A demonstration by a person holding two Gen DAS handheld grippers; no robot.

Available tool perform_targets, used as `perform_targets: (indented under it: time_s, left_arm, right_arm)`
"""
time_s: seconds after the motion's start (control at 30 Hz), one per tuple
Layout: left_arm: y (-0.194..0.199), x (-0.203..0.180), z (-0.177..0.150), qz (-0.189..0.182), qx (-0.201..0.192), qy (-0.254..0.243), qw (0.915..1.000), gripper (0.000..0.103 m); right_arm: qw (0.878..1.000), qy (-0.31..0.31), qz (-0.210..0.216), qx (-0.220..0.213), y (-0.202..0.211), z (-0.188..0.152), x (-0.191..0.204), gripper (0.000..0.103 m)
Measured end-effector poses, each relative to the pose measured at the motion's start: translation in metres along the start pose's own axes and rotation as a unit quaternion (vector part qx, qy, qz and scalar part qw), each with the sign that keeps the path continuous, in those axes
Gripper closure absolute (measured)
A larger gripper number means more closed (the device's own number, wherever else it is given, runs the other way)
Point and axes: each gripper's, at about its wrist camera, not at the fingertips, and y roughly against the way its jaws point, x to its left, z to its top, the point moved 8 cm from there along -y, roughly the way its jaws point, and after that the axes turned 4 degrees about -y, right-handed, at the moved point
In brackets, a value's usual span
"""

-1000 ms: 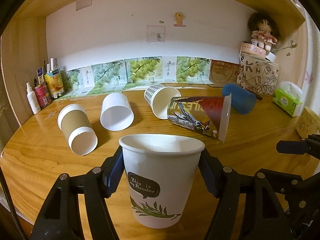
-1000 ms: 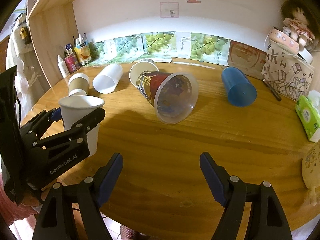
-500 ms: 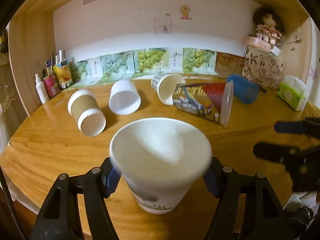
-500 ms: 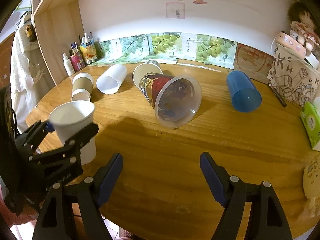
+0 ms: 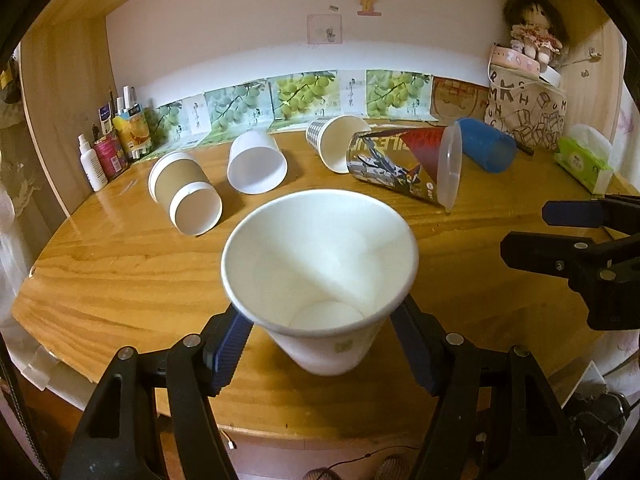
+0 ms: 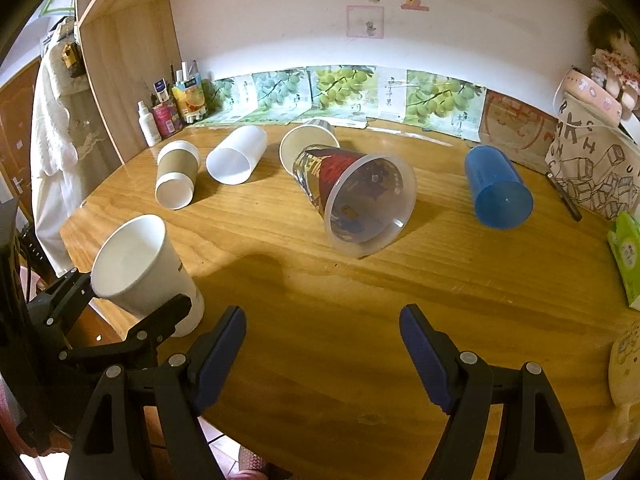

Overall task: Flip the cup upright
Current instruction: 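Lower the cup upright onto the desk and open the left gripper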

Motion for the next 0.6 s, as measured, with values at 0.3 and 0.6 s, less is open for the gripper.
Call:
perform_targets:
  time_s: [0.3,0.6]
  left_arm:
    - [0.029,-0.001,-0.019,-0.005,0.073,-0.021,0.9971,0.031]
    - [0.075,0.011,0.009,0.008,0.117,0.017,0.9929,0.028]
  right_arm:
    - [1.0,-0.023,0.005,0.009,0.016,-0.008,0.001,0.023]
    - [0.997,-0.074,-0.008,0.022,0.051,-0.006,0.01,0.023]
